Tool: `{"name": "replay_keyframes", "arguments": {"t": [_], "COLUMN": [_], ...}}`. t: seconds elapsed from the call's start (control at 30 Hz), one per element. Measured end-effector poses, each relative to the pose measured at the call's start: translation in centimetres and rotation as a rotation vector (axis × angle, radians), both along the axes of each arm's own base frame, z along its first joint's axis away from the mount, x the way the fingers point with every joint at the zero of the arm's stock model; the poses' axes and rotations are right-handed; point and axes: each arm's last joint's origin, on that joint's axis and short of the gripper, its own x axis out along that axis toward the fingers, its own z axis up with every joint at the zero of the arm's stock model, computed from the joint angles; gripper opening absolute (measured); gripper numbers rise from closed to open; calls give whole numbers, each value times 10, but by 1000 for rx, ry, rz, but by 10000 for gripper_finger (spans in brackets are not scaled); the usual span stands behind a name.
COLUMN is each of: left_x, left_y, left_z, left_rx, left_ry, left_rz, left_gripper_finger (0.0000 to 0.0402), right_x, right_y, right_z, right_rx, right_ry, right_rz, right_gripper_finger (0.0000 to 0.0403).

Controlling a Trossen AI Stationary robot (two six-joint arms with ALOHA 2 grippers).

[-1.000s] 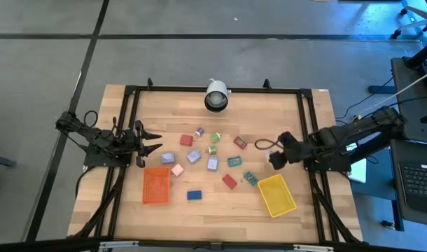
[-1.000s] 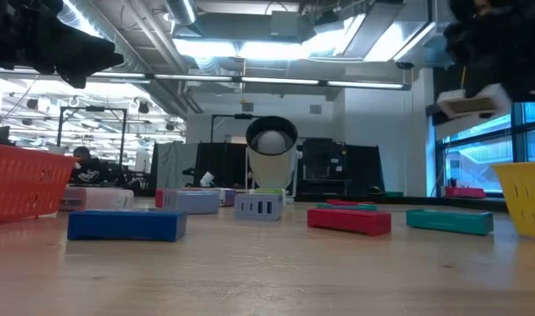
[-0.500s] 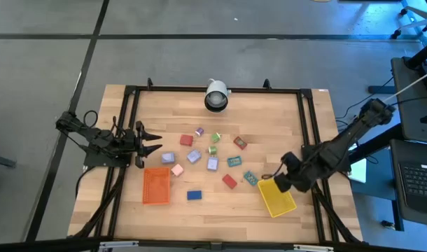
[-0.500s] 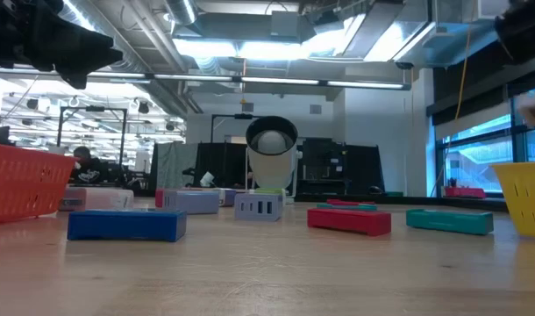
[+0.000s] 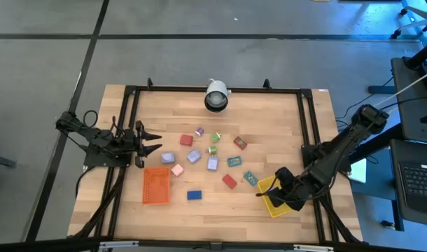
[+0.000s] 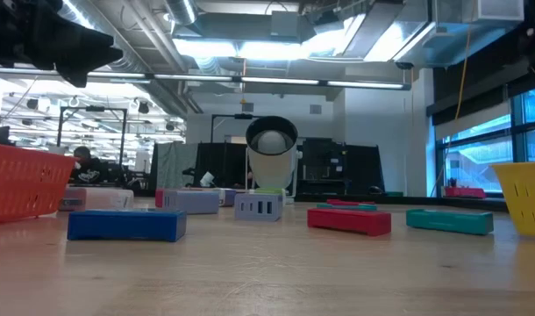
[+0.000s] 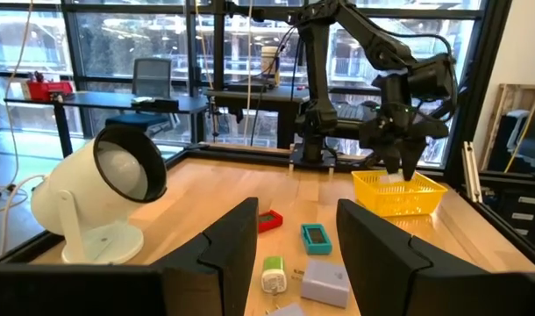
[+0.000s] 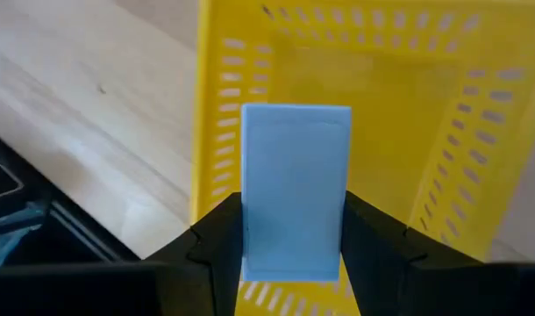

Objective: Pick & Place Office items
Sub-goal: Put the white digital clock into the yellow basket

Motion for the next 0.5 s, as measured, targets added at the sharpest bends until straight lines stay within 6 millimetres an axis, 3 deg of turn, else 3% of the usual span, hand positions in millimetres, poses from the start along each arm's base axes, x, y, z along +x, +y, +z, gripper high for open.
{"name": "replay_keyframes", "arguments": {"t": [0.5], "left_x": [0], "left_y": [0], "left_z": [2], "left_rx": [-16], "left_ry": [-18], "left_rz": [1], "left_gripper_finger": [153], "right_x": [4], "right_y": [5], "right_z": [-11], "right_rx": [-22], "right_ry": [21], "right_rz": [-17], "right_gripper_finger": [170]}}
